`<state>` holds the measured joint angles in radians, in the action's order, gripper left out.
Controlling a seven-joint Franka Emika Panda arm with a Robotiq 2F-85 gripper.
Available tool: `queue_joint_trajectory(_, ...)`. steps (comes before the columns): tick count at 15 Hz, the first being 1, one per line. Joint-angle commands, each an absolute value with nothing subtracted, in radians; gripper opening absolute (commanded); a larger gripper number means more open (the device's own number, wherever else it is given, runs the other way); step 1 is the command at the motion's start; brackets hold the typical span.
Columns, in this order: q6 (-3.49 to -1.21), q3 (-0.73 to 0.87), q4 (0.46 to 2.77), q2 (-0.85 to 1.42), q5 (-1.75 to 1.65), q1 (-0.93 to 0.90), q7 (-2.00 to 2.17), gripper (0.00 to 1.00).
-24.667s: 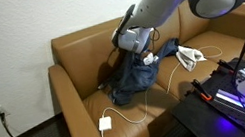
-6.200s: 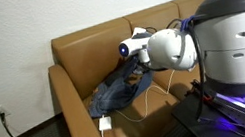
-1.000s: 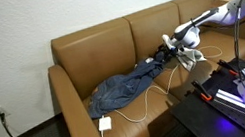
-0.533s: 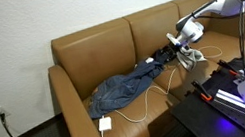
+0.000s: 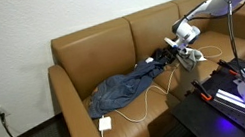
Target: Spread the jeans on the couch
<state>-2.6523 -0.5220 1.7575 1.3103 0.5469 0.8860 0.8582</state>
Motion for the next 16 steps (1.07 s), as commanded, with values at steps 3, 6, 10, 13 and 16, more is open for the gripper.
queue_joint_trajectory(3, -2.538, -0.391, 1.672, 1.304, 0.767, 0.738, 0.777, 1.0)
queue_joint_trajectory(6, -2.535, -0.372, 1.666, 1.299, 0.81, 0.707, 0.76, 1.0)
queue_joint_trajectory(10, -2.341, -0.253, 1.489, 1.396, 0.922, 0.622, 0.808, 1.0)
queue_joint_trajectory(13, -2.212, -0.23, 1.382, 1.458, 1.086, 0.618, 0.748, 1.0)
queue_joint_trajectory(16, -2.123, -0.143, 1.321, 1.489, 1.171, 0.549, 0.818, 1.0)
